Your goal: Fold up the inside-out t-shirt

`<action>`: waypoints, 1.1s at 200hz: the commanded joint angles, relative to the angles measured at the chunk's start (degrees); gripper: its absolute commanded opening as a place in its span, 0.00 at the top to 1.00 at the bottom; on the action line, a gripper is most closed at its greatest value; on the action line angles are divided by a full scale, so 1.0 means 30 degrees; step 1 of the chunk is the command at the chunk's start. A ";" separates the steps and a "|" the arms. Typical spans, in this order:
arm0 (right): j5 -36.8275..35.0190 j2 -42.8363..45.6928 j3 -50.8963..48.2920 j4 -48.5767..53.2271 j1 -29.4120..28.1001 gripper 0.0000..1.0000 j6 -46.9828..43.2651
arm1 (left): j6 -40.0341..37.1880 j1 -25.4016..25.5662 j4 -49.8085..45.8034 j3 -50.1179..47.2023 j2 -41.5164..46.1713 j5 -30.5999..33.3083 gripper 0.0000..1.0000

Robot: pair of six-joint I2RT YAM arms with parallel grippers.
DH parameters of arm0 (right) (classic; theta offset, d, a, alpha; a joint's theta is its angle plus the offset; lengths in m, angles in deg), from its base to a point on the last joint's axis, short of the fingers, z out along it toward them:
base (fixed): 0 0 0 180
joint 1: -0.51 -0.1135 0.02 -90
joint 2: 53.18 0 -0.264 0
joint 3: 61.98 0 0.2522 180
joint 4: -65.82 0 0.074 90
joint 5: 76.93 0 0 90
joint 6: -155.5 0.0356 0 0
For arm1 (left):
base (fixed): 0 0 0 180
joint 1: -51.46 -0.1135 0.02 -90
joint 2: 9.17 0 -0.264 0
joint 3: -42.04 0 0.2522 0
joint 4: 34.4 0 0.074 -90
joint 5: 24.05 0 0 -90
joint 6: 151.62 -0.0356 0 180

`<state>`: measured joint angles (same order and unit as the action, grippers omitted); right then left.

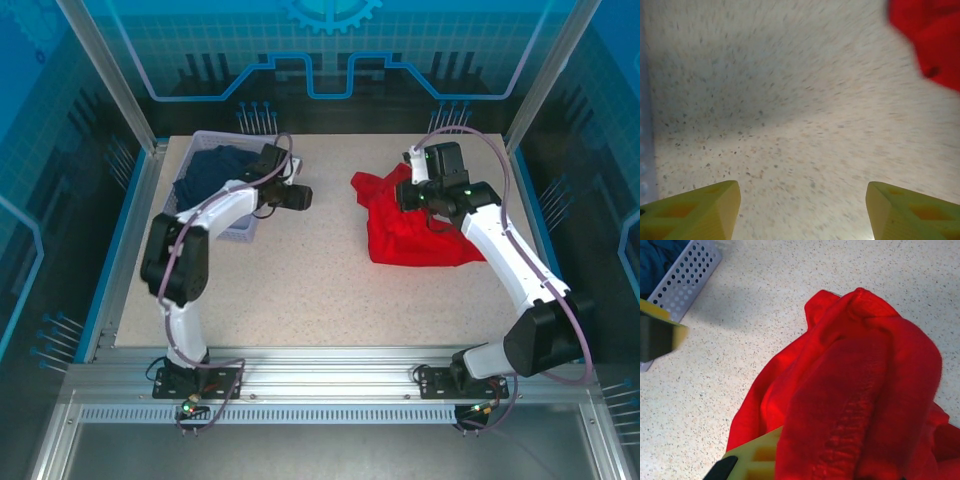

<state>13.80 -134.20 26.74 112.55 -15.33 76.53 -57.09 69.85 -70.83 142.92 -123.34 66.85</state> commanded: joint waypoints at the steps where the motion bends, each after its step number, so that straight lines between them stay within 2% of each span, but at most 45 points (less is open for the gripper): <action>1: 0.0649 0.0055 -0.0087 -0.1176 -0.0474 0.93 0.0470 | 0.0358 -0.0625 -0.1807 0.2263 -0.2319 0.1865 0.33; 19: 0.0489 -0.0088 -0.0045 -0.1125 -0.0668 0.93 0.0405 | 0.0250 -0.1191 -0.2393 0.3371 -0.3375 0.2681 0.33; 33: 0.0428 -0.0110 -0.0124 -0.1102 -0.0675 0.93 0.0389 | 0.0497 -0.1979 -0.2700 0.3850 -0.3542 0.2220 0.34; 53: 0.0459 -0.0147 -0.0259 -0.1144 -0.0731 0.93 0.0440 | 0.0221 -0.2974 -0.2988 0.4208 -0.3650 0.2946 0.33; 85: 0.0371 -0.0269 -0.0355 -0.1180 -0.0784 0.93 0.0543 | 0.0499 -0.5035 -0.4171 0.5472 -0.4631 0.2218 0.34; 118: 0.0422 -0.0557 -0.0231 -0.1142 -0.0872 0.92 0.0643 | 0.0785 -0.6402 -0.4376 0.6809 -0.5347 0.2034 0.34; 184: 0.0430 -0.1490 0.0105 -0.1177 -0.1353 0.93 0.0916 | 0.1068 -0.7039 -0.6168 1.2249 -0.8204 0.1998 0.32; 201: 0.0584 -0.1811 0.0514 -0.1127 -0.1953 0.93 0.0870 | 0.1318 -0.6959 -0.6420 1.2565 -0.7877 0.0784 0.32; 220: 0.1068 -0.2186 0.1845 -0.0733 -0.3184 0.92 0.0638 | 0.1796 -0.6598 -0.5259 1.0886 -0.5958 -0.1282 0.32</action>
<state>14.22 -139.60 26.80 110.60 -20.53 78.41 -54.29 49.27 -86.70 178.35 -146.95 70.55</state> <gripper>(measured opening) 0.088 0.678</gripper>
